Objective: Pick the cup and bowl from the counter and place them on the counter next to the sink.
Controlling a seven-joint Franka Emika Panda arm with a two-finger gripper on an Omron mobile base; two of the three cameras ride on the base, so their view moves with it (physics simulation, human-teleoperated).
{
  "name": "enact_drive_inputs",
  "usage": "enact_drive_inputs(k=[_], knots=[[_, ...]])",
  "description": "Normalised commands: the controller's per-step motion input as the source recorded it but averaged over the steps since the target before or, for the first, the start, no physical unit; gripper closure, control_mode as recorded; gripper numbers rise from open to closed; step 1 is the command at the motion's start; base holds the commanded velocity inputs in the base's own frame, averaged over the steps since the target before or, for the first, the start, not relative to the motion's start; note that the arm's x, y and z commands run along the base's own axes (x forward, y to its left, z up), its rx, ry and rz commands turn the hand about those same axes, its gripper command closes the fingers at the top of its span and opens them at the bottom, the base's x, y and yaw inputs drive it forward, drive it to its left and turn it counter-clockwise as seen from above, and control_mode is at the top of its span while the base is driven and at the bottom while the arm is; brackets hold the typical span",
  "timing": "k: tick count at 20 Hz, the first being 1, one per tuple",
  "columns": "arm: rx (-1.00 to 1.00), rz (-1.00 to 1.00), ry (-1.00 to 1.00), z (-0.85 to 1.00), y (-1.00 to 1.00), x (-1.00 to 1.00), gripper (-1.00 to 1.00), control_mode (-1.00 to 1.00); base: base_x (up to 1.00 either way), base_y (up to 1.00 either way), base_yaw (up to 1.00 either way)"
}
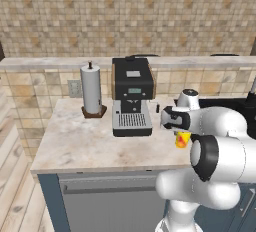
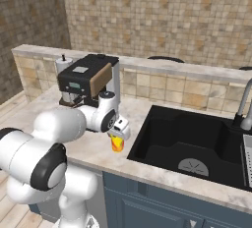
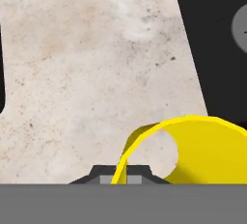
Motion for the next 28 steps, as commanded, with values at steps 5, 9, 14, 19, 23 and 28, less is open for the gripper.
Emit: enact_drive_inputs(k=[5,9,14,19,23,28], knots=[[0.0,0.0,0.0,-0.4,0.0,0.0,1.0,-1.0,0.0,0.0,0.0],[0.0,0.0,0.0,-0.14,0.0,0.0,1.0,-1.0,0.0,0.0,0.0],[0.0,0.0,0.0,0.0,0.0,0.0,-1.0,-1.0,0.0,0.0,0.0],[0.0,0.0,0.0,0.0,0.0,0.0,-1.0,-1.0,0.0,0.0,0.0],[0.0,0.0,0.0,0.0,0.0,0.0,-1.0,-1.0,0.0,0.0,0.0],[0.0,0.0,0.0,0.02,0.0,-0.06,-1.0,-1.0,0.0,0.0,0.0]])
